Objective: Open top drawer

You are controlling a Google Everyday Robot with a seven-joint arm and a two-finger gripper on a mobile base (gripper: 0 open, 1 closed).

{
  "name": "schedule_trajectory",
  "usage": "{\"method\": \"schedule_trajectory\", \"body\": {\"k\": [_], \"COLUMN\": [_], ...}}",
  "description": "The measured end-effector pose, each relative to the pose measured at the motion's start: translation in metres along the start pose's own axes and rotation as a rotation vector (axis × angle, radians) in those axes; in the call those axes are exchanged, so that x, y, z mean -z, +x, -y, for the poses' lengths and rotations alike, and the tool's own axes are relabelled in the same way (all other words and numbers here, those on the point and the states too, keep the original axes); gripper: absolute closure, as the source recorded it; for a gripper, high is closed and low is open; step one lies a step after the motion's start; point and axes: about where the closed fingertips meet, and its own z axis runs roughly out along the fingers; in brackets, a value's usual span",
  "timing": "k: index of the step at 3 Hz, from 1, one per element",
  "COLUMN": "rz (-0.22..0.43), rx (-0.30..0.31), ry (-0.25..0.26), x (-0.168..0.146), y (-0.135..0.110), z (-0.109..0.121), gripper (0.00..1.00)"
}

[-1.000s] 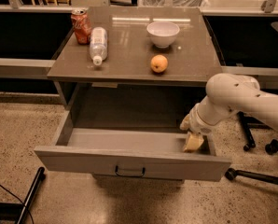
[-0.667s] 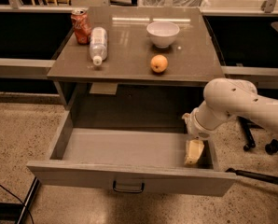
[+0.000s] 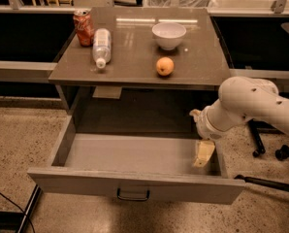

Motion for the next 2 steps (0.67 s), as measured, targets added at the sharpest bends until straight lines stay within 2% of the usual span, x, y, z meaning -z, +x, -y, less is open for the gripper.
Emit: {"method": "schedule_trajectory", "body": {"k": [1,2], "rz": [0.048,0.048], "rx": [0.038,0.038], "ry": [0.093,0.093], "x": [0.0411,0.0411], "y": [-0.0052,-0.0052], "z": [-0.0016,-0.0016], "gripper": [0.0,0.0]}}
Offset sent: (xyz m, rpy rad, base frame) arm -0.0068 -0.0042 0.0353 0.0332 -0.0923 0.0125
